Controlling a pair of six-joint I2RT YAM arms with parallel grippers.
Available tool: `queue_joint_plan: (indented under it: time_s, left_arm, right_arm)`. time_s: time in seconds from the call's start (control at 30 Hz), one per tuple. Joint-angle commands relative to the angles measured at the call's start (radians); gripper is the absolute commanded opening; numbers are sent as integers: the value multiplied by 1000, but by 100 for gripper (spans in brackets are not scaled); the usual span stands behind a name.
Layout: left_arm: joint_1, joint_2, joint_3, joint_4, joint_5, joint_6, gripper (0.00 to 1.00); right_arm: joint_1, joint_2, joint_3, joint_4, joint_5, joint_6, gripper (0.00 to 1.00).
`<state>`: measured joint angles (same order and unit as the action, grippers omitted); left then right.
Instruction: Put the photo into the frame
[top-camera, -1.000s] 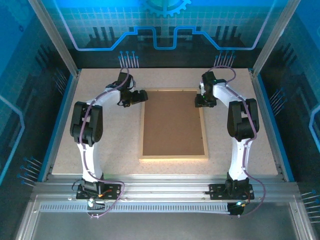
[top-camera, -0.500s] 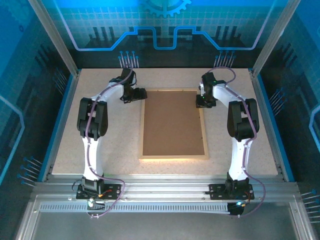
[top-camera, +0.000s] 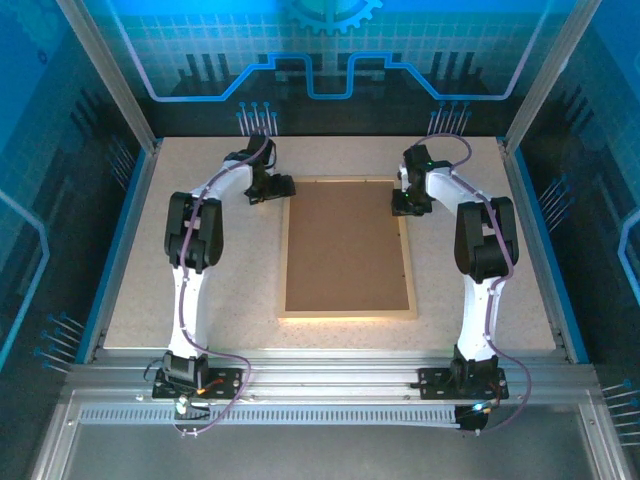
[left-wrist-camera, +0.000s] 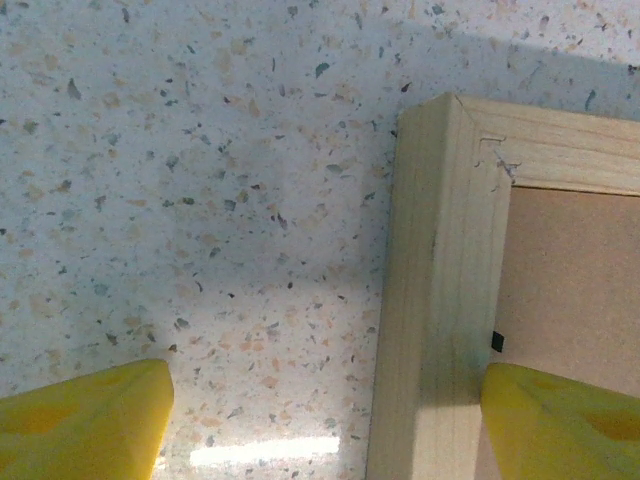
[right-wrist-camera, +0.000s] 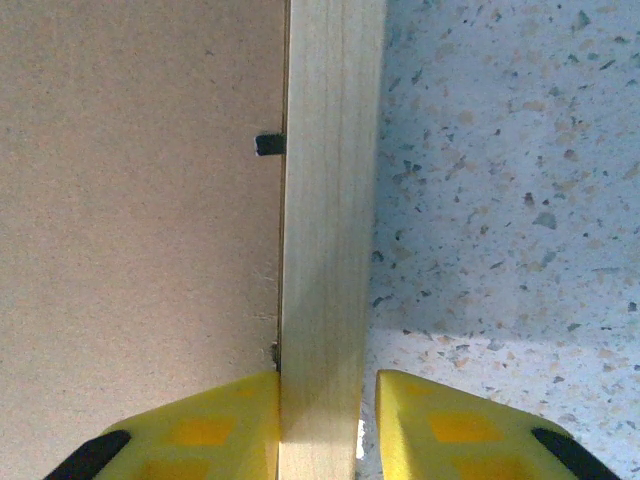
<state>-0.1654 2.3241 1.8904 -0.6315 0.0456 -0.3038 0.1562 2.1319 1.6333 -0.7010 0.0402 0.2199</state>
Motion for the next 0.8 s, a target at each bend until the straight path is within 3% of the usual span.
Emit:
queue_joint_plan:
  time_s: [0.0, 0.47, 0.77]
  left_arm:
    - [8, 28, 33, -43, 8, 16, 81]
    - [-61, 155, 155, -149, 49, 30, 81]
    - [-77, 159, 176, -148, 73, 11, 81]
  right_arm:
    - [-7, 10, -14, 5, -2, 6, 32]
    - [0, 28, 14, -4, -15, 6, 32]
    - [2, 42, 35, -18, -21, -1, 32]
